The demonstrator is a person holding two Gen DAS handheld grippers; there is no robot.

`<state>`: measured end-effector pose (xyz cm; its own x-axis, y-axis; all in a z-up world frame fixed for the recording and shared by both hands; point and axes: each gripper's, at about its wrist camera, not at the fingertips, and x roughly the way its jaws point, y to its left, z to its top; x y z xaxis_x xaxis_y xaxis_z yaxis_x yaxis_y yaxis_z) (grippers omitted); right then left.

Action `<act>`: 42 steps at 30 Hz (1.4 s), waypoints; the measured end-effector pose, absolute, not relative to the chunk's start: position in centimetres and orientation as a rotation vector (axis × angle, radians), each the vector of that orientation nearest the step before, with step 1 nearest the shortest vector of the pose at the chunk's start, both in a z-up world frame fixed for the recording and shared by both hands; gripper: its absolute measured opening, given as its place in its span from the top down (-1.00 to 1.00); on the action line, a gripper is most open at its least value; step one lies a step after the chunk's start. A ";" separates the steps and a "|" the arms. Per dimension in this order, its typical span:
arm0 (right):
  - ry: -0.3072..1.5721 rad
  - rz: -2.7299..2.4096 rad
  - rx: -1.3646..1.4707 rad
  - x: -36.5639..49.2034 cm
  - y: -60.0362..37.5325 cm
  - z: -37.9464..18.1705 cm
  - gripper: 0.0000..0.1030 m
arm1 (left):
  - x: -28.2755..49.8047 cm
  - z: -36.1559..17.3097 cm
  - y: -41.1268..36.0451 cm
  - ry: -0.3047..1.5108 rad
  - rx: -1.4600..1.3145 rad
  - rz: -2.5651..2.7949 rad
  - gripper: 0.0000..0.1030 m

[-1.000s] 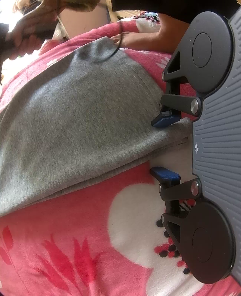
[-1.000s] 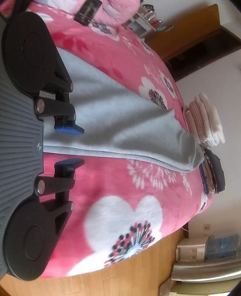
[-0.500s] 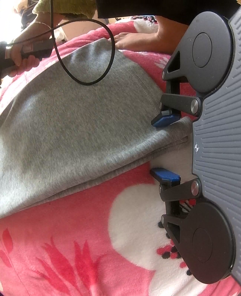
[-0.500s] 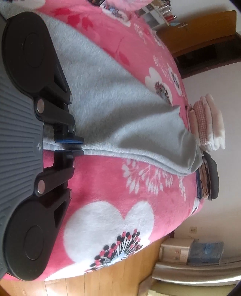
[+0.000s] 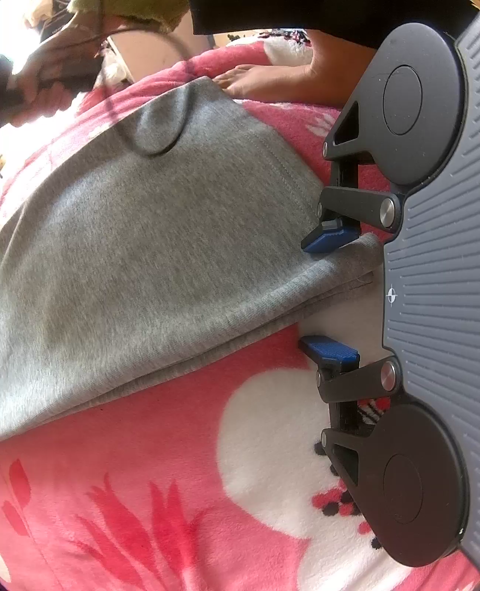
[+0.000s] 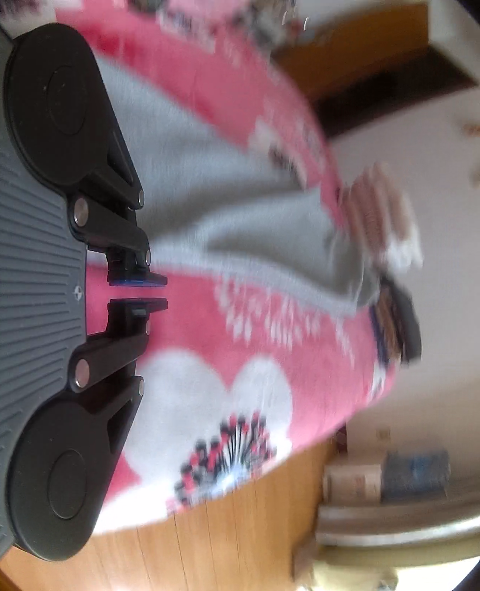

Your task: Fold clothes

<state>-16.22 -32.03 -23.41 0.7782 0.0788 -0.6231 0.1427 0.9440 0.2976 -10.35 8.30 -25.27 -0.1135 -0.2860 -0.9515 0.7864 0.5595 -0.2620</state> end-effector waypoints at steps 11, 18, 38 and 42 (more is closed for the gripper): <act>0.841 0.232 -0.071 -19.1 -27.3 -24.4 0.92 | -10.5 -25.6 7.6 1.401 0.501 -0.971 -0.04; 0.794 0.159 0.035 -18.8 -29.3 -21.7 0.88 | -10.6 -25.8 7.2 1.397 0.515 -0.955 -0.07; 0.733 0.021 0.197 -23.7 -32.2 -19.5 0.88 | -14.8 -18.2 6.1 1.168 0.379 -0.988 -0.32; 0.713 0.037 0.128 -22.8 -31.4 -16.2 0.88 | -15.6 -17.1 4.1 1.056 0.394 -1.030 -0.37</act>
<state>-22.78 -31.45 -16.16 0.7561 0.0777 -0.6499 0.0093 0.9915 0.1294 -15.61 4.11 -17.14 0.1080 -0.5032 -0.8574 0.8445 0.5014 -0.1879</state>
